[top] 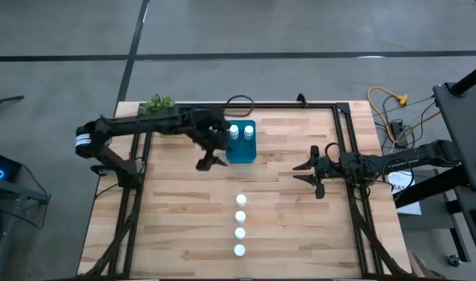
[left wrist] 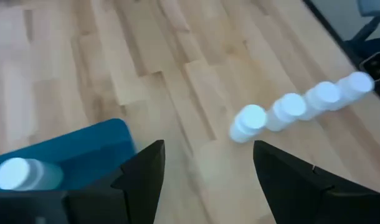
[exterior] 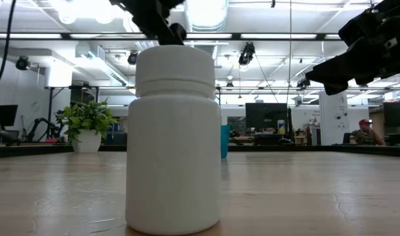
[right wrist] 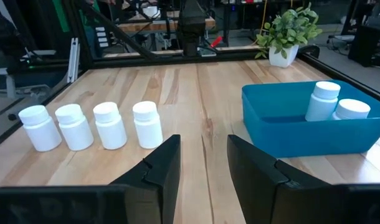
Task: Pick and place pill bottles into a basket
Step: Put the white pill bottle into the blue bin
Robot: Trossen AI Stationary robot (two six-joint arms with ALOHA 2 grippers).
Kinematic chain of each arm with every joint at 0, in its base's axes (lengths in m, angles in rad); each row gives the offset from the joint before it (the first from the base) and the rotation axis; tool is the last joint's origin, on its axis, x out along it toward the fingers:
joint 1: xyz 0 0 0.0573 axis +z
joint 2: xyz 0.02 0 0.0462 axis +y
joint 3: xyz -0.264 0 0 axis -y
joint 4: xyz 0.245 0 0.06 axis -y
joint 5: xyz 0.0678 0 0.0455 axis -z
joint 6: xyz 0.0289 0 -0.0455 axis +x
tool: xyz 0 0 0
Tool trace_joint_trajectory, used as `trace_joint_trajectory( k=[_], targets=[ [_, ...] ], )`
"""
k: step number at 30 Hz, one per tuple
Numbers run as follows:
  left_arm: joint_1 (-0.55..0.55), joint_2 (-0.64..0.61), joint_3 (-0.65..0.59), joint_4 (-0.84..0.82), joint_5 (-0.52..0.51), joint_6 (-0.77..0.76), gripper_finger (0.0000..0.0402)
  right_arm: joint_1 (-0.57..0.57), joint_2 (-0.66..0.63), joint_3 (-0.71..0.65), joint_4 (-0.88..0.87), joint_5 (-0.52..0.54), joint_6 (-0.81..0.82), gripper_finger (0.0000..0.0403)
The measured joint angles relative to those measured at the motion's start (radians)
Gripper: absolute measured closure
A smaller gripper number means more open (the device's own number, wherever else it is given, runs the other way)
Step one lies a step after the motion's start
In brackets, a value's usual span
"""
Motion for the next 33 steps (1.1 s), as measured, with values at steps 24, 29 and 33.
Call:
trace_joint_trajectory(
  k=[24, 29, 33],
  targets=[
    [-0.054, -0.696, -0.819, 0.574, -0.168, -0.252, 0.0222, 0.000, 0.030, 0.000, 0.097, 0.053, 0.017, 0.0280],
    [-0.072, -0.789, -0.942, 0.660, -0.167, -0.274, 0.0304, -0.005, 0.091, 0.000, 0.166, 0.081, 0.015, 0.0280],
    [-0.086, -0.838, -0.998, 0.677, -0.166, -0.275, 0.0370, -0.007, 0.168, 0.008, 0.239, 0.081, 0.005, 0.0288]
  ],
)
